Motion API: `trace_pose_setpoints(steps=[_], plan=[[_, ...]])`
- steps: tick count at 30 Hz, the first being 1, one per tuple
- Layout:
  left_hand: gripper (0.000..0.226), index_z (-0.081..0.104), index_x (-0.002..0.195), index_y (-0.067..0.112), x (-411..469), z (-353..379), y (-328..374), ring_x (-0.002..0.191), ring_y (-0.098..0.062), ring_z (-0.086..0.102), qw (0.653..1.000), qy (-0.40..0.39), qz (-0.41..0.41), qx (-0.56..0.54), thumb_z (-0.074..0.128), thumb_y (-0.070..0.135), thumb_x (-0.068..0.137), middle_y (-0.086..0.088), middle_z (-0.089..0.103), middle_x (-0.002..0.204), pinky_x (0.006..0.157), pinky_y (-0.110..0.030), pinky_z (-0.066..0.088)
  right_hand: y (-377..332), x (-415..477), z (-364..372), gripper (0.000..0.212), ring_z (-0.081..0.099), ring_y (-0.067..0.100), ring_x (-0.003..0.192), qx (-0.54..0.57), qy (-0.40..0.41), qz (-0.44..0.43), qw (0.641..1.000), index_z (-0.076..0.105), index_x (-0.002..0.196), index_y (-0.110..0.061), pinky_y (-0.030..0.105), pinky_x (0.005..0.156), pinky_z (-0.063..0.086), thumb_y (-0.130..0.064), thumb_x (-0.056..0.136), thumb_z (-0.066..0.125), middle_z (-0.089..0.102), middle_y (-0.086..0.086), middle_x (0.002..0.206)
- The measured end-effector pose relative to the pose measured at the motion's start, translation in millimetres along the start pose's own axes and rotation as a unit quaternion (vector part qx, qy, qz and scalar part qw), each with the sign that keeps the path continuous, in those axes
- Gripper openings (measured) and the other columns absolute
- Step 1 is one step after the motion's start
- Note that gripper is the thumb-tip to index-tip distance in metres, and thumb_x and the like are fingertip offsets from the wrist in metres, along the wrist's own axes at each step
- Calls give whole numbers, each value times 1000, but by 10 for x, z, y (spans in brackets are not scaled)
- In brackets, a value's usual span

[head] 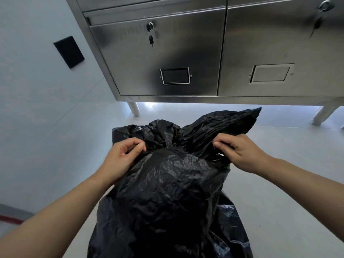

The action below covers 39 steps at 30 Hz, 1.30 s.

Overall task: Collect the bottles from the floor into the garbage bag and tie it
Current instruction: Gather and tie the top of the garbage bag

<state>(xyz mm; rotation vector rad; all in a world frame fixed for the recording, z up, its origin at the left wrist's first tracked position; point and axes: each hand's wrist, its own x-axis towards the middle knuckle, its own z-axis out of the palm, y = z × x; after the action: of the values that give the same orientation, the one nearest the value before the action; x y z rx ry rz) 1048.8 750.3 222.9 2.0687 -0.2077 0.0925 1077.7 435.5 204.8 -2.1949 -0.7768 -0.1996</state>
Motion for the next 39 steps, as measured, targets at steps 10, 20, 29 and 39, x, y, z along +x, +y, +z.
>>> trace_pose_setpoints(steps=[10, 20, 29, 39], plan=[[27, 66, 75, 33, 249, 89, 322, 44, 3, 42, 997, 39, -60, -29, 47, 35, 94, 22, 50, 48, 50, -19, 31, -431, 313, -48, 27, 55, 0, 69, 285, 22, 127, 950, 59, 94, -26, 9, 61, 44, -22, 93, 32, 59, -16, 75], [43, 56, 127, 24, -19, 732, 59, 72, 8, 54, 991, -128, -44, 8, 39, 0, 95, 16, 61, 77, 76, -9, 41, -223, 151, 371, 17, 65, 12, 77, 197, -105, 188, 957, 49, 94, -25, 34, 79, 51, -8, 93, 51, 69, -7, 77], [8, 67, 92, 33, -244, 918, -137, 113, -7, 52, 964, 3, -20, 267, 64, 30, 85, 10, 56, 120, 87, -16, 33, 220, -151, 645, 17, 33, 24, 134, -94, -37, 210, 972, 70, 97, -32, 53, 108, 26, -40, 83, 64, 47, -1, 139], [81, 38, 138, 42, -726, 758, -557, 138, -2, 23, 948, -209, -103, 218, 38, 82, 68, 14, 24, 149, 109, -15, 16, 253, -360, 1251, 20, 48, 10, 121, 56, -20, 271, 961, 71, 104, -28, 2, 88, 22, -31, 86, 62, 62, -5, 120]])
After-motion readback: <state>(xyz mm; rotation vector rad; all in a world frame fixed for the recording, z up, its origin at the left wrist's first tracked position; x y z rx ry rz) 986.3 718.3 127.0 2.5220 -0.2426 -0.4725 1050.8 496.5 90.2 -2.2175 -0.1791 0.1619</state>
